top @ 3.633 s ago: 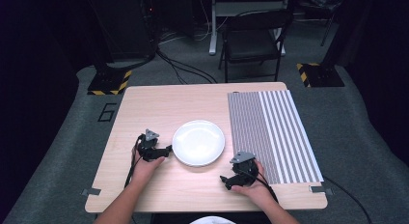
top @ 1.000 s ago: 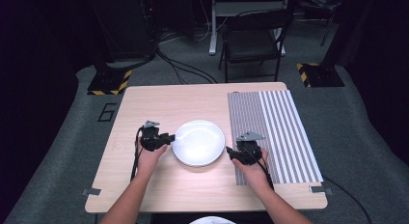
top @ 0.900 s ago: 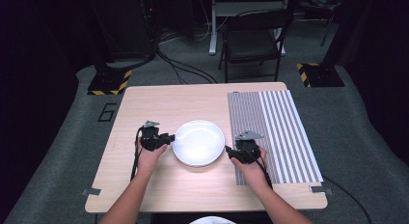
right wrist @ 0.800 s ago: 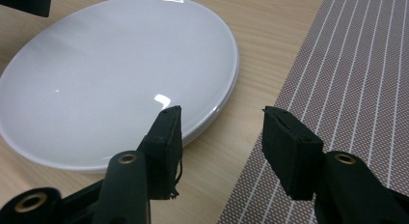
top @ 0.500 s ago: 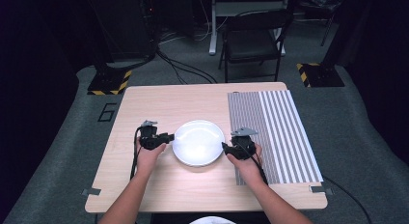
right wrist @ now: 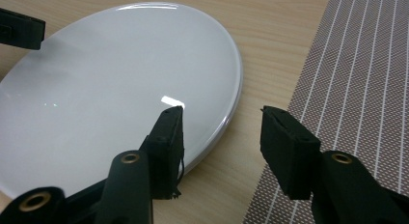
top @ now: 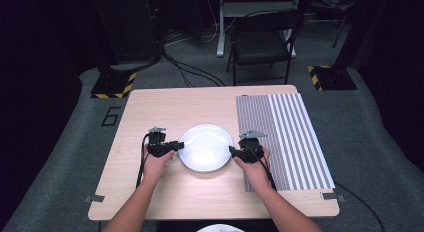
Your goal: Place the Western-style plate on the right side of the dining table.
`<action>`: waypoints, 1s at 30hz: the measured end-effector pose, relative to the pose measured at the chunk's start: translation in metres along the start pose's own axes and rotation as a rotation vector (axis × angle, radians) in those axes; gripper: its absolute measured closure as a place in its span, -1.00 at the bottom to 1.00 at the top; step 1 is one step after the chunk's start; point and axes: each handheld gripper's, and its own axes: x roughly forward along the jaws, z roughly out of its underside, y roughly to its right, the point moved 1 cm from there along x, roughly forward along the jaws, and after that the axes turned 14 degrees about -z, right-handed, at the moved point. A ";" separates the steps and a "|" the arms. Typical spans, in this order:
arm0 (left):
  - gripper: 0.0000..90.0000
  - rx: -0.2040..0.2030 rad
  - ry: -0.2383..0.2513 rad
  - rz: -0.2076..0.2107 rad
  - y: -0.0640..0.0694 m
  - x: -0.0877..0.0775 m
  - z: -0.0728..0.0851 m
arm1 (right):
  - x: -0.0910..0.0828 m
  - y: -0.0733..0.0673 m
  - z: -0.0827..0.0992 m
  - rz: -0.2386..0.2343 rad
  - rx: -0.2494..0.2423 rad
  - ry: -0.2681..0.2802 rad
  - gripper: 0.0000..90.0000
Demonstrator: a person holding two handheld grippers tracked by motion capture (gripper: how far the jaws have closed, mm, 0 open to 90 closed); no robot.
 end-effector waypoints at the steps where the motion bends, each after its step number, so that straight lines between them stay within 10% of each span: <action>1: 0.36 -0.005 -0.001 0.007 0.000 0.000 0.000 | 0.000 0.000 0.000 -0.001 0.002 0.003 0.11; 30: 0.29 0.010 0.007 0.018 0.003 0.001 0.004 | 0.012 0.005 0.003 -0.021 0.086 0.006 0.07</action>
